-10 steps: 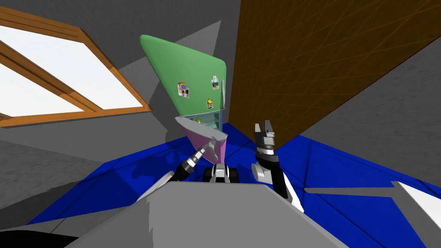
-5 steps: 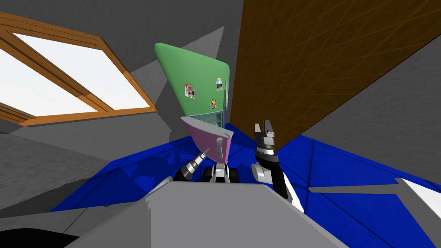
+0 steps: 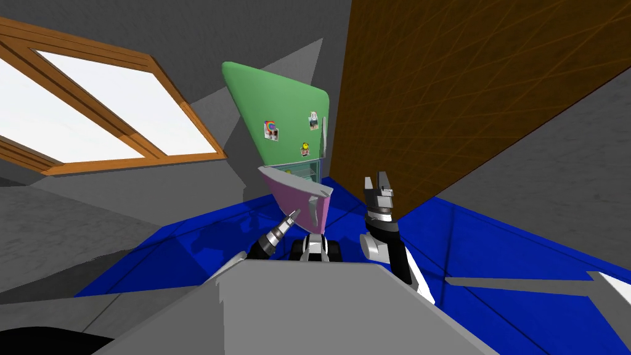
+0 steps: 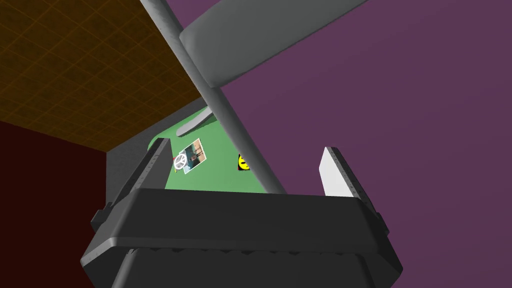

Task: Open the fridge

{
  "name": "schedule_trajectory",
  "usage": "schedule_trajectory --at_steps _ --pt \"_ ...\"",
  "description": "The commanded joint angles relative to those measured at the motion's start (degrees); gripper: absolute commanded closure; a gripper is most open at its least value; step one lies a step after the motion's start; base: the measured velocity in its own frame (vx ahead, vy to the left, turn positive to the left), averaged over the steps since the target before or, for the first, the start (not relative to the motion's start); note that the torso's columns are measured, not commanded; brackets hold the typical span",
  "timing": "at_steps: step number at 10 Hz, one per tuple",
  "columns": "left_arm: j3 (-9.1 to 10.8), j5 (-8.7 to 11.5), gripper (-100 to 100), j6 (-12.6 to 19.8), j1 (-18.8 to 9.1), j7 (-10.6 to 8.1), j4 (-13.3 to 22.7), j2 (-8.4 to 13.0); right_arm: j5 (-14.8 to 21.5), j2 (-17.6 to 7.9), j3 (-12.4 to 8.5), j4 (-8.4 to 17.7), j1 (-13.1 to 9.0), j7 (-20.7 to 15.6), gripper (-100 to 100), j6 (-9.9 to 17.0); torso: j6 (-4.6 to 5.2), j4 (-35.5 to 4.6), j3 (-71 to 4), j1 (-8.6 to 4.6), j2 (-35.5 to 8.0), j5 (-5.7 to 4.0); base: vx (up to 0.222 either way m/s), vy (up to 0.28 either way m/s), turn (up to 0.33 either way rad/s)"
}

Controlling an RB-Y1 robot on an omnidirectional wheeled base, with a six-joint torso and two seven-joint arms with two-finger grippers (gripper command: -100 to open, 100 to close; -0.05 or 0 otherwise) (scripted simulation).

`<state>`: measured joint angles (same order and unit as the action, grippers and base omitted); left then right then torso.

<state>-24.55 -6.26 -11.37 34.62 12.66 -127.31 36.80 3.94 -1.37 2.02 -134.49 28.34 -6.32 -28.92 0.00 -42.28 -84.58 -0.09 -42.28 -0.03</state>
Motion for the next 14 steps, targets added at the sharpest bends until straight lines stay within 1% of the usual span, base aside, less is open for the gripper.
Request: schedule_trajectory --at_steps 1,4,5,6,7,8,9,11,14 --pt "1.13 0.2 -100 1.3 -0.2 0.12 -0.4 -1.2 0.0 0.0 0.0 0.0 0.0 0.0 0 0.0 0.0 0.0 0.0 0.14 0.0 0.05 0.07 -0.169 0.1" --pt "2.45 0.4 -100 2.7 -0.2 0.27 -0.7 -2.5 0.0 0.0 0.0 0.0 0.0 0.0 0 0.0 0.01 0.0 0.0 0.11 0.0 0.03 0.07 -0.173 0.085" --pt "2.31 0.5 -100 2.3 -0.2 0.13 -0.7 -2.0 0.0 0.0 0.0 0.0 0.0 0.0 0 0.0 0.0 0.0 0.0 0.1 0.0 0.03 0.027 -0.08 0.021" --pt "2.51 0.5 -100 3.4 0.4 0.23 -2.3 -1.6 0.0 0.0 0.0 0.0 0.0 0.0 0 0.0 0.01 0.0 0.1 0.38 -0.1 0.1 0.105 -0.075 -0.002" --pt "2.49 0.5 -100 2.8 0.2 0.14 -1.7 -1.7 0.0 0.0 0.0 0.0 0.0 0.0 0 0.0 0.0 0.0 0.0 0.28 0.1 0.1 0.067 -0.045 0.007" --pt "2.51 0.5 100 3.0 0.3 0.15 -1.8 -1.7 0.0 0.0 0.0 0.0 0.0 0.0 0 0.0 0.0 0.0 0.0 0.27 0.0 0.08 0.01 -0.008 0.0" --pt "1.85 0.4 100 2.4 0.6 0.18 -2.3 -0.7 0.0 0.0 0.0 0.0 0.0 0.0 0 0.0 0.0 0.0 0.1 0.25 -0.2 0.08 -0.054 0.09 -0.069" --pt "1.19 0.3 100 1.9 0.9 0.22 -2.9 0.3 0.0 0.0 0.0 0.0 0.0 0.0 0 0.0 -0.01 -0.1 0.2 0.46 -0.4 0.14 -0.109 0.167 -0.061" --pt "-0.13 0.1 100 0.8 1.6 0.29 -4.0 2.4 0.0 0.0 0.0 0.0 0.0 0.0 0 0.0 0.01 0.0 0.0 0.09 0.0 0.03 -0.1 0.195 -0.071"
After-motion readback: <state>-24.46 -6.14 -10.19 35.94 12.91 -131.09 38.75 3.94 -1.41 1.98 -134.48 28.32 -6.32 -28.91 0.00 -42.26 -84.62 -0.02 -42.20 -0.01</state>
